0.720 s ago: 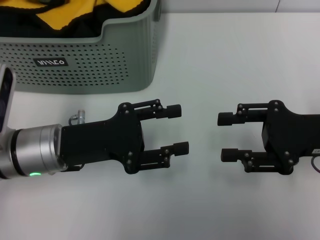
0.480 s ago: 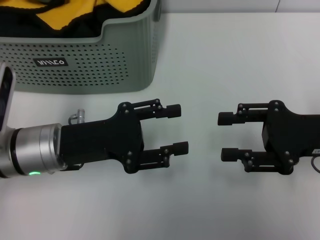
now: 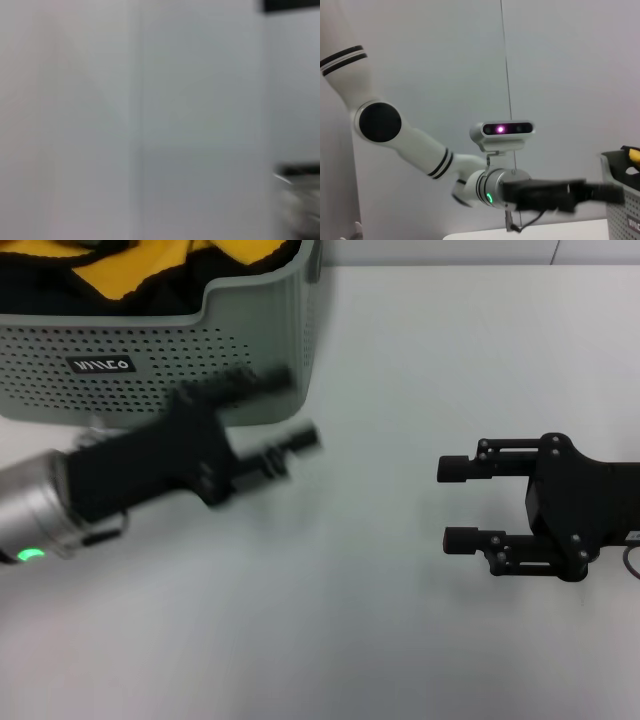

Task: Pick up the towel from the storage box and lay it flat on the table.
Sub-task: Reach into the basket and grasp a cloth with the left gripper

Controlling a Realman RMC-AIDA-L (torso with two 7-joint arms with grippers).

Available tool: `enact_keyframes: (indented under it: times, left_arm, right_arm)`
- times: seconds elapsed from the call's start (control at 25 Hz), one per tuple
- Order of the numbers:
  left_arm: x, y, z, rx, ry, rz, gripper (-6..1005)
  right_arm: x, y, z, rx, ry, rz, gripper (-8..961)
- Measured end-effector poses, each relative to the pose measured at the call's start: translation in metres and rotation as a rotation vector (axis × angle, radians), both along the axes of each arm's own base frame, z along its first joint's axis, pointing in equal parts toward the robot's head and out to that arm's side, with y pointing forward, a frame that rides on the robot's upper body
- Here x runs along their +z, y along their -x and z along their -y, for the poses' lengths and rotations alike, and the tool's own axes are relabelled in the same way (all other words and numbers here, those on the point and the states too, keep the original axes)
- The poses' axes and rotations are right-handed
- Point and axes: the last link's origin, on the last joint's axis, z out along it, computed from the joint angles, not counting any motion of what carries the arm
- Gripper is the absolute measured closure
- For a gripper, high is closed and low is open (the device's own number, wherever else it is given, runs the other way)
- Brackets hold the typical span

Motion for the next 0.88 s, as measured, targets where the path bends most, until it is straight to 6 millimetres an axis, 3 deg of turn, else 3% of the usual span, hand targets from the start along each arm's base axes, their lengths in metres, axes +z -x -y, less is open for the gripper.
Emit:
enact_keyframes:
  times: [0.24,0.4,0.56,0.88]
  left_arm:
    - [0.049,0.023,-0.006,0.216,-0.221,0.223,330]
    - [0.08,0.025,-0.017,0.27,-0.236,0.316,330]
    - [0.113,0.032,-0.042,0.454,-0.222,0.408,330]
    - [0.137,0.038,-0.088,0.745,-0.228,0.331,331]
  right_arm:
    - [-0.001,-0.002,0.001,0.004,-0.017,-0.006,354]
    - [-0.002,-0.003,0.0,-0.001,-0.019,-0.007,353]
    - [-0.003,-0.003,0.0,0.004,-0.025,-0.003,353]
    - [-0.004,-0.004,0.002,0.016,-0.032,-0.008,354]
